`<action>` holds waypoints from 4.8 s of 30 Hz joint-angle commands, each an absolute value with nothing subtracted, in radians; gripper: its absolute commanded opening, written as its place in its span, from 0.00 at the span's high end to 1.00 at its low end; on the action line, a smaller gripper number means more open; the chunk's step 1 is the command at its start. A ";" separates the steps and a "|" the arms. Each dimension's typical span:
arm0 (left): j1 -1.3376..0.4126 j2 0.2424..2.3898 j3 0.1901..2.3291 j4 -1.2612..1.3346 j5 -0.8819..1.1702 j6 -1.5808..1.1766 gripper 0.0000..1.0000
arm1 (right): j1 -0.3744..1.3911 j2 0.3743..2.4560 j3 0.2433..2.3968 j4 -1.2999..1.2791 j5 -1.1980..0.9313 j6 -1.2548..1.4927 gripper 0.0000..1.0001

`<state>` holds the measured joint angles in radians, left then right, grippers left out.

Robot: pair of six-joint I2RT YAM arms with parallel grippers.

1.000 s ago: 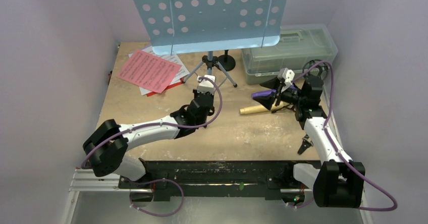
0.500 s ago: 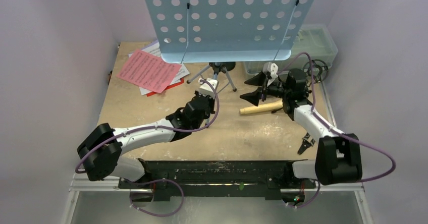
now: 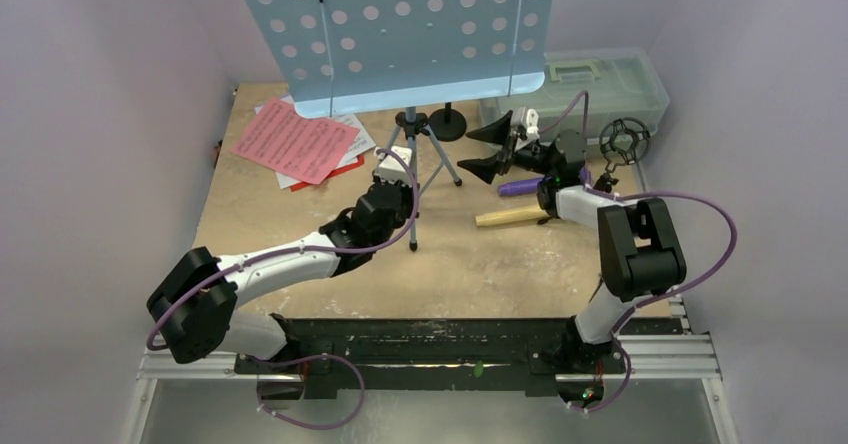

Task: Pack up the instrument practice props
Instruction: Close the music stand at the center of the board.

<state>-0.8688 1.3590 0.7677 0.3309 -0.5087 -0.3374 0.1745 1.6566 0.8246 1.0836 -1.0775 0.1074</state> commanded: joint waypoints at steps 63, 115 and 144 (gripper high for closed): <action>-0.862 1.149 0.641 0.639 -0.227 -0.317 0.55 | 0.377 1.605 0.763 1.387 -0.915 0.274 1.00; -0.861 1.281 0.699 1.276 -0.407 -0.025 0.49 | 0.376 1.622 0.749 1.575 -0.868 0.519 1.00; -0.722 1.180 0.994 0.685 -0.490 -0.381 1.00 | 0.334 1.296 0.810 1.072 -1.135 0.373 0.24</action>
<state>-0.7586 1.2430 0.8810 0.7109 -0.4694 -0.2005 0.3645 1.3506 0.7856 1.2957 -1.0847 0.5068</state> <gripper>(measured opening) 0.208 0.758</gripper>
